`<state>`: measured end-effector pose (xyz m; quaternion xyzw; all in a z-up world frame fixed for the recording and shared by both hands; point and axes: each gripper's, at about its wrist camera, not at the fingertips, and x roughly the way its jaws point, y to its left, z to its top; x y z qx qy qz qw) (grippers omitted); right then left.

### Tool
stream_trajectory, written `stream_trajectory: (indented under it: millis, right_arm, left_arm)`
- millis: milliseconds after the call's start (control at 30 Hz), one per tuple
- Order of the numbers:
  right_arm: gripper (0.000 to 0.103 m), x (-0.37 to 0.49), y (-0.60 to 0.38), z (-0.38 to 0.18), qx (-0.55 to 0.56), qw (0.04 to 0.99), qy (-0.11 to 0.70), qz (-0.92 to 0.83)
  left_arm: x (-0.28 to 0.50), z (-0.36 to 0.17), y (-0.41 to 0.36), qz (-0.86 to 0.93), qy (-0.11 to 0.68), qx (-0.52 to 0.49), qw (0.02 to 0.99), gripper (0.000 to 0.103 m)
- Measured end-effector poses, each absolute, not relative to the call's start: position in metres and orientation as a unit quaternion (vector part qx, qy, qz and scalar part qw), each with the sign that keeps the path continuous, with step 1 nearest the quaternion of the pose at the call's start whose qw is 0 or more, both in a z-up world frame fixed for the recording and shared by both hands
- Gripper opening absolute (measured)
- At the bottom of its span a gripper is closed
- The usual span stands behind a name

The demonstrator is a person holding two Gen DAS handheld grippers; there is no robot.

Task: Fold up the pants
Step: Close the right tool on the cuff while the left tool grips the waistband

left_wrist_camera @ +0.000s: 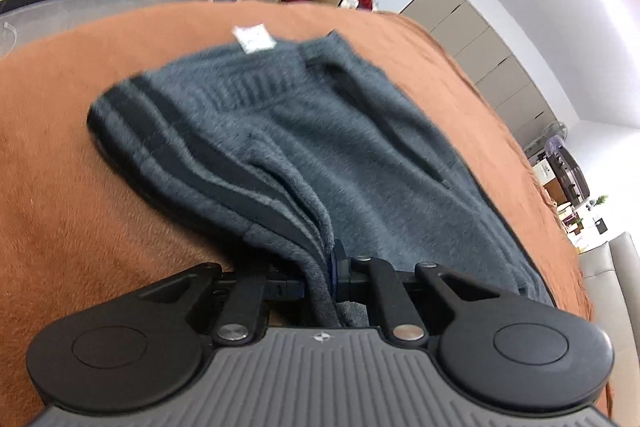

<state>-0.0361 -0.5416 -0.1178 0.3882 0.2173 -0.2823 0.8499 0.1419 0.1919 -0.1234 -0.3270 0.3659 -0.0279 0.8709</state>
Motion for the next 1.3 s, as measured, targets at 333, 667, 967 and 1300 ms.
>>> stream_trajectory:
  millis: [333, 667, 967, 1300]
  right_arm:
    - [0.001, -0.001, -0.564, -0.049, 0.414, 0.870, 0.130, -0.236]
    - [0.001, 0.128, -0.616, -0.001, 0.434, 0.866, 0.121, -0.216]
    - [0.001, 0.275, -0.632, -0.044, 0.388, 0.838, 0.263, -0.280]
    - [0.034, 0.323, -0.662, -0.081, 0.419, 0.773, 0.369, -0.301]
  left_arm:
    - [0.194, -0.048, 0.195, -0.071, 0.303, -0.341, 0.887, 0.011]
    - [0.316, -0.027, 0.158, -0.055, 0.320, -0.304, 0.896, 0.011]
    - [0.417, -0.088, 0.136, 0.019, 0.431, -0.263, 0.863, 0.016]
    - [0.465, -0.106, 0.141, 0.024, 0.515, -0.289, 0.807, 0.029]
